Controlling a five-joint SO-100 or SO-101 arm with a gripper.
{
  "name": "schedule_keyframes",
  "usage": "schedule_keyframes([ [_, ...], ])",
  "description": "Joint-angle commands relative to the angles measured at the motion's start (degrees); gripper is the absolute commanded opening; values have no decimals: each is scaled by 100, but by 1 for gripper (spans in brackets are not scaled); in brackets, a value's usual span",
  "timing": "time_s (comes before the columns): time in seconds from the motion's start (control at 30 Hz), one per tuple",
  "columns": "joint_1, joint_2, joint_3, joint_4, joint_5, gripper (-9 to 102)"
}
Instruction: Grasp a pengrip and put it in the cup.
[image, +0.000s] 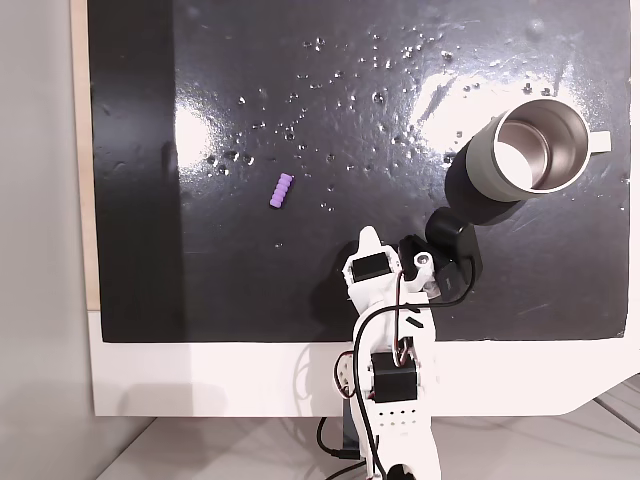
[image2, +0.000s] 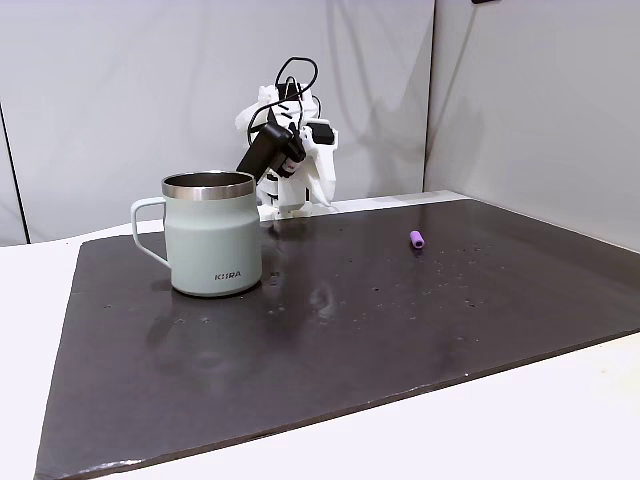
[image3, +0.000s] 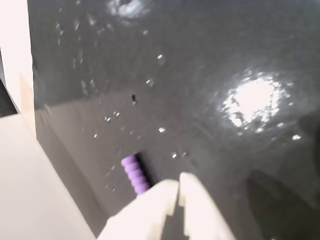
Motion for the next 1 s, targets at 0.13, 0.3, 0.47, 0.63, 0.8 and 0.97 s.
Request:
schedule_keyframes([
  [0.13, -738, -1916, -2707, 545, 0, 0],
  [0.3, -958, -3647, -4500, 1055, 105, 0],
  [0.47, -984, -5291, -6161, 1705, 158, 0],
  [0.63, -1020, -6697, -7682, 2417, 325, 1],
  [0.8, -1222, -8077, -9211, 3164, 352, 3],
  [0.97, -1424, -9132, -10213, 3542, 272, 8],
])
